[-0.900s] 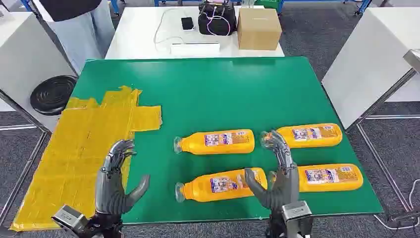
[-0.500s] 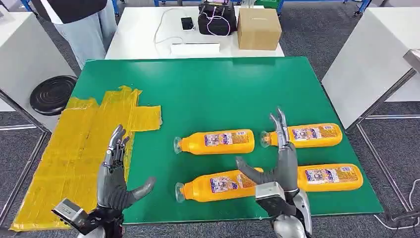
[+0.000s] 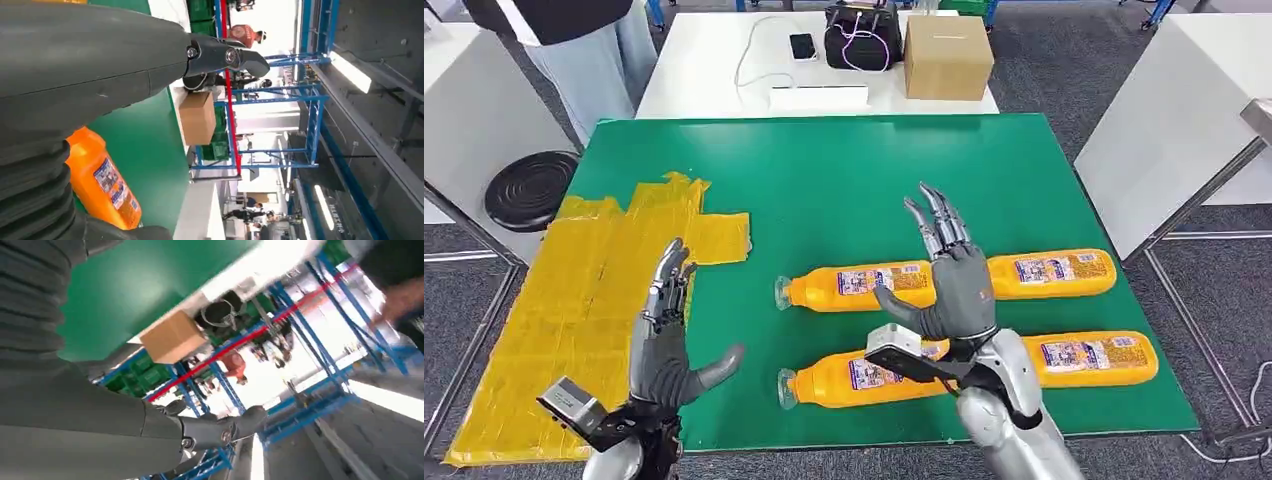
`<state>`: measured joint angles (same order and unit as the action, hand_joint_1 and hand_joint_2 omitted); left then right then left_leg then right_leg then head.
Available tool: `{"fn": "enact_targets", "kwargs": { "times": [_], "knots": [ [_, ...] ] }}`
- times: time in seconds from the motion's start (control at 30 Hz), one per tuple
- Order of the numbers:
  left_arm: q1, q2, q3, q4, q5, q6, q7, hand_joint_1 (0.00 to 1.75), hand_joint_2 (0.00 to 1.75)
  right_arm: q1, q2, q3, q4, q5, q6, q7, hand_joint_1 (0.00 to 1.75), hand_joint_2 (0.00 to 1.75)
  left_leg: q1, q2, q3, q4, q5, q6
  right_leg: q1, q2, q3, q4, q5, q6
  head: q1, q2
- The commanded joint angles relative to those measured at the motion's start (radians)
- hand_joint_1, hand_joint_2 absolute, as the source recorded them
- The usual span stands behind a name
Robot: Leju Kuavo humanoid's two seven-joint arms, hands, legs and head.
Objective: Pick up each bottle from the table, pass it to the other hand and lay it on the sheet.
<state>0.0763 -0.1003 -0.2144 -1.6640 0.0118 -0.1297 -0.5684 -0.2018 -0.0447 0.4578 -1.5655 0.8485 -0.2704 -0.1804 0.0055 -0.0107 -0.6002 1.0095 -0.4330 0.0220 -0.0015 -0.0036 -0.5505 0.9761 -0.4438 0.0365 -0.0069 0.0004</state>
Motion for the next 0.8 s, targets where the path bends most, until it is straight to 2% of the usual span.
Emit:
{"fn": "enact_targets", "kwargs": {
  "times": [0.03,0.13,0.8],
  "knots": [
    [-0.081,-0.02,0.007,0.111,0.023,-0.04,0.021,0.0,1.75,-0.224,-0.042,0.107,0.3,0.071,0.072,0.046,0.0,1.75,0.0,0.003,0.002,-0.001,0.001,0.0,0.0,0.003,0.002,-0.001,0.001,0.0,0.0,0.0],
    [-0.1,-0.02,-0.003,0.13,0.027,-0.047,0.023,0.0,1.75,-0.294,-0.041,0.154,0.386,0.078,0.155,0.058,0.0,1.75,0.0,0.003,0.003,-0.001,0.001,0.0,0.0,0.003,0.002,-0.001,0.002,0.0,0.0,0.0],
    [-0.1,-0.018,-0.004,0.131,0.028,-0.048,0.023,0.0,1.75,-0.296,-0.043,0.159,0.393,0.073,0.155,0.056,0.0,1.75,0.0,0.0,0.001,0.0,0.002,0.0,0.0,0.0,0.001,0.0,0.001,0.001,0.0,0.0]
  ]
}}
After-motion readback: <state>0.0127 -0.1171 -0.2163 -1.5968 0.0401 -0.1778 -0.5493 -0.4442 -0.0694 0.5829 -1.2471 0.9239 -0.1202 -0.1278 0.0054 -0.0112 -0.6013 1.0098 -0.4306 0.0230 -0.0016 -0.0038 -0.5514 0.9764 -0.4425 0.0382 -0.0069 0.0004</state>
